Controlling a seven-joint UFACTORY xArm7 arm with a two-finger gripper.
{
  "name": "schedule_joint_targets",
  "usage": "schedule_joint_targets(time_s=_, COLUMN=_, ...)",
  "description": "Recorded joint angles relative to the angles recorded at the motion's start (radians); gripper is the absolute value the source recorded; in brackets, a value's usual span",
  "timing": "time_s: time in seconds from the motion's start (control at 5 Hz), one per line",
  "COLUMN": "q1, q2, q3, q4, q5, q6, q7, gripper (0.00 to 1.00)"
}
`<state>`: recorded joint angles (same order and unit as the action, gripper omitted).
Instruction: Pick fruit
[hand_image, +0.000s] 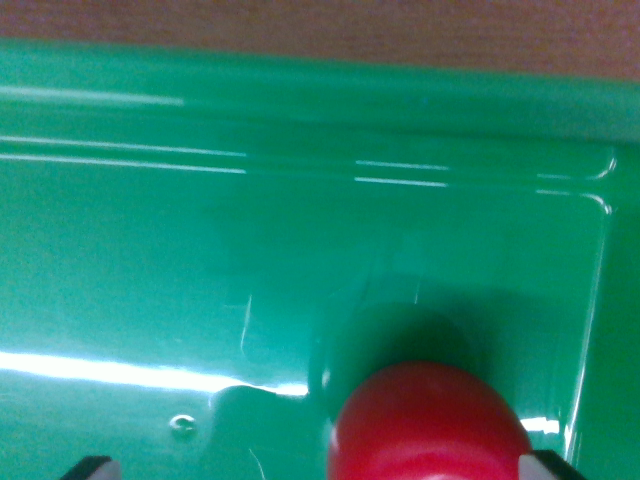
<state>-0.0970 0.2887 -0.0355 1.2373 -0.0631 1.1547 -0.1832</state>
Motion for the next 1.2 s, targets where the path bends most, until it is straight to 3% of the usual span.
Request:
schedule_joint_targets(time_s=0.2, q1=0.0, q2=0.0, q3=0.0, q4=0.0, q5=0.0, q6=0.0, q7=0.0, gripper=0.0)
schedule_joint_targets(time_s=0.4, q1=-0.011, q2=0.023, q3=-0.009, q4=-0.032, q5=-0.0041, q6=-0.044, q7=-0.013, gripper=0.0)
schedule_joint_targets(time_s=0.6, q1=-0.011, q2=0.023, q3=-0.009, q4=-0.032, q5=-0.0041, q6=-0.044, q7=-0.013, gripper=0.0)
schedule_joint_targets(time_s=0.8, q1=-0.0213, q2=0.045, q3=-0.018, q4=-0.062, q5=-0.008, q6=-0.085, q7=-0.026, gripper=0.0)
schedule_joint_targets(time_s=1.0, q1=-0.0213, q2=0.045, q3=-0.018, q4=-0.062, q5=-0.008, q6=-0.085, q7=-0.026, gripper=0.0)
schedule_joint_targets(time_s=1.2, q1=-0.0302, q2=0.063, q3=-0.026, q4=-0.088, q5=-0.0114, q6=-0.12, q7=-0.037, gripper=0.0)
